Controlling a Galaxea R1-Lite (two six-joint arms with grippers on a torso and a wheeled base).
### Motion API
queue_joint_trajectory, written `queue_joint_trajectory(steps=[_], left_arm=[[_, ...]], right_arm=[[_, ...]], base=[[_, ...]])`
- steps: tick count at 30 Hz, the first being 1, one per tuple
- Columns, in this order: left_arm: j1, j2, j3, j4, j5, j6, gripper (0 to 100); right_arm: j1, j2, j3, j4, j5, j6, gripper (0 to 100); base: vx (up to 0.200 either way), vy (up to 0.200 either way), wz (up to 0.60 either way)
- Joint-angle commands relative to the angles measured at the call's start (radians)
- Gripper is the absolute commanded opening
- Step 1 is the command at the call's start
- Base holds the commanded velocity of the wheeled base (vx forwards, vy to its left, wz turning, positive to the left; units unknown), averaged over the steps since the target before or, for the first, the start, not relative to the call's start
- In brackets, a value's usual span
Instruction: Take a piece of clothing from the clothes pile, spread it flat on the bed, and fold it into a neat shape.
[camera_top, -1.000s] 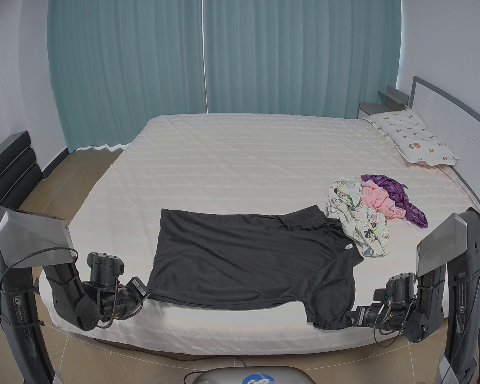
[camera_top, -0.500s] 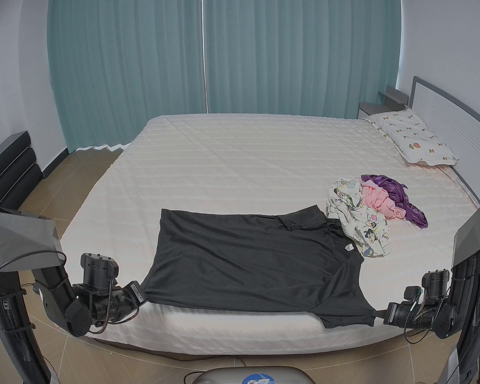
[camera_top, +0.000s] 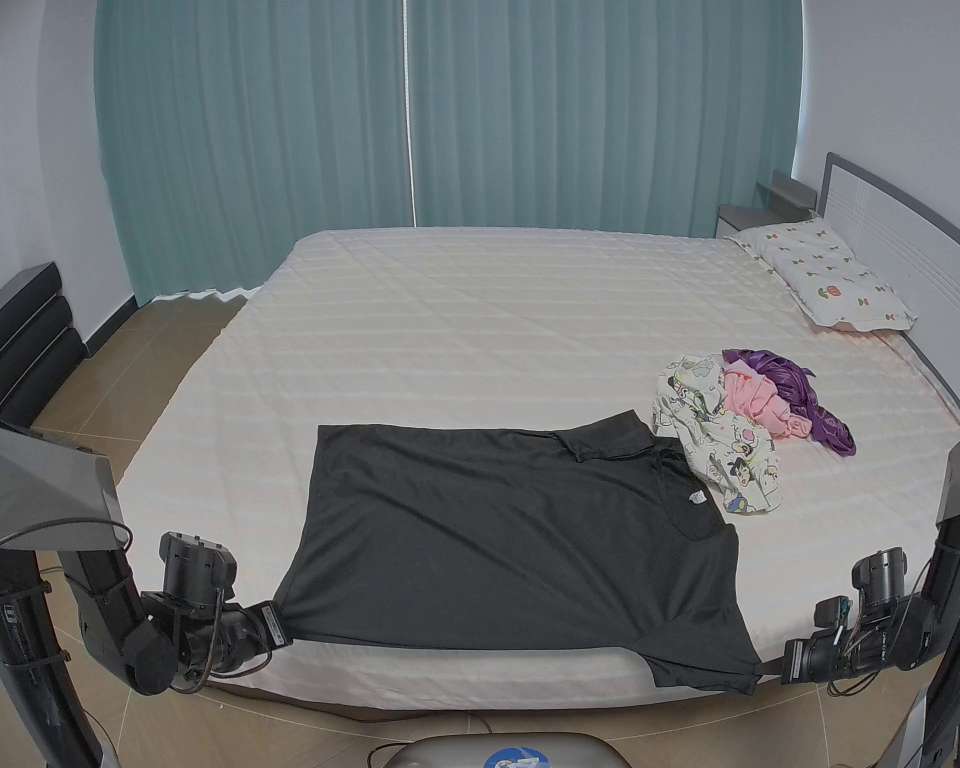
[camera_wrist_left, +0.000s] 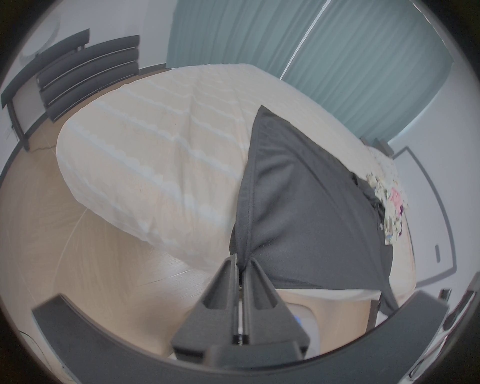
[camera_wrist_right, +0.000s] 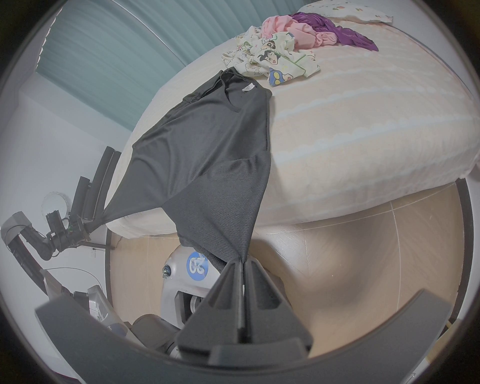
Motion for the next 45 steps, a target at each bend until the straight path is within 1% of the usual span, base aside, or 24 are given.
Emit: queue_joint_trajectory(steps=[1, 5, 8, 9, 14, 16, 20, 23, 27, 29, 33, 34, 36, 38, 43, 44, 45], left_arm=[[-0.037, 0.009, 0.061, 0.010, 0.047, 0.066, 0], [-0.067, 0.000, 0.089, 0.037, 0.067, 0.087, 0], [-0.079, -0.001, 0.093, 0.057, 0.067, 0.092, 0], [-0.099, -0.006, 0.096, 0.123, 0.069, 0.107, 0], [-0.122, -0.078, 0.096, 0.198, 0.069, 0.112, 0], [-0.148, -0.130, 0.095, 0.274, 0.069, 0.112, 0], [-0.180, -0.199, 0.038, 0.468, 0.067, 0.106, 0], [-0.185, -0.228, 0.018, 0.551, 0.066, 0.104, 0], [-0.185, -0.221, 0.007, 0.562, 0.059, 0.103, 0], [-0.185, -0.219, 0.003, 0.562, 0.058, 0.101, 0], [-0.179, -0.221, -0.003, 0.559, 0.053, 0.100, 0], [-0.160, -0.231, -0.028, 0.560, 0.053, 0.083, 0], [-0.126, -0.248, -0.052, 0.560, 0.053, 0.066, 0], [-0.105, -0.267, -0.075, 0.563, 0.050, 0.055, 0], [-0.076, -0.291, -0.132, 0.559, 0.052, 0.015, 0], [-0.067, -0.313, -0.163, 0.559, 0.052, -0.018, 0], [-0.063, -0.320, -0.174, 0.559, 0.052, -0.031, 0]], right_arm=[[-0.032, -0.087, 0.017, 0.046, -0.008, -0.038, 0], [-0.070, -0.079, 0.017, 0.063, -0.041, -0.087, 0], [-0.078, -0.078, 0.017, 0.069, -0.051, -0.098, 0], [-0.086, -0.081, 0.017, 0.072, -0.056, -0.107, 0], [-0.086, -0.089, 0.017, 0.074, -0.054, -0.110, 0], [-0.089, -0.099, 0.017, 0.074, -0.056, -0.110, 0], [-0.106, -0.119, 0.017, 0.080, -0.056, -0.118, 0], [-0.110, -0.119, 0.017, 0.089, -0.057, -0.130, 0], [-0.115, -0.121, 0.017, 0.117, -0.065, -0.159, 0], [-0.116, -0.121, 0.017, 0.109, -0.080, -0.162, 0], [-0.116, -0.135, 0.017, 0.100, -0.077, -0.159, 0], [-0.115, -0.188, 0.017, 0.097, -0.056, -0.152, 0], [-0.112, -0.205, 0.010, 0.091, -0.019, -0.150, 0], [-0.110, -0.217, -0.023, 0.092, 0.002, -0.142, 0], [-0.098, -0.230, -0.093, 0.089, 0.030, -0.093, 0], [-0.090, -0.251, -0.124, 0.091, 0.039, -0.064, 0], [-0.089, -0.257, -0.133, 0.092, 0.044, -0.047, 0]], base=[[0.000, 0.000, 0.00], [0.000, 0.000, 0.00], [0.000, 0.000, 0.00], [0.000, 0.000, 0.00], [0.000, 0.000, 0.00], [0.000, 0.000, 0.00], [0.000, 0.000, 0.00], [0.000, 0.000, 0.00], [0.000, 0.000, 0.00], [0.000, 0.000, 0.00], [0.000, 0.000, 0.00], [0.000, 0.000, 0.00], [0.000, 0.000, 0.00], [0.000, 0.000, 0.00], [0.000, 0.000, 0.00], [0.000, 0.000, 0.00], [0.000, 0.000, 0.00]])
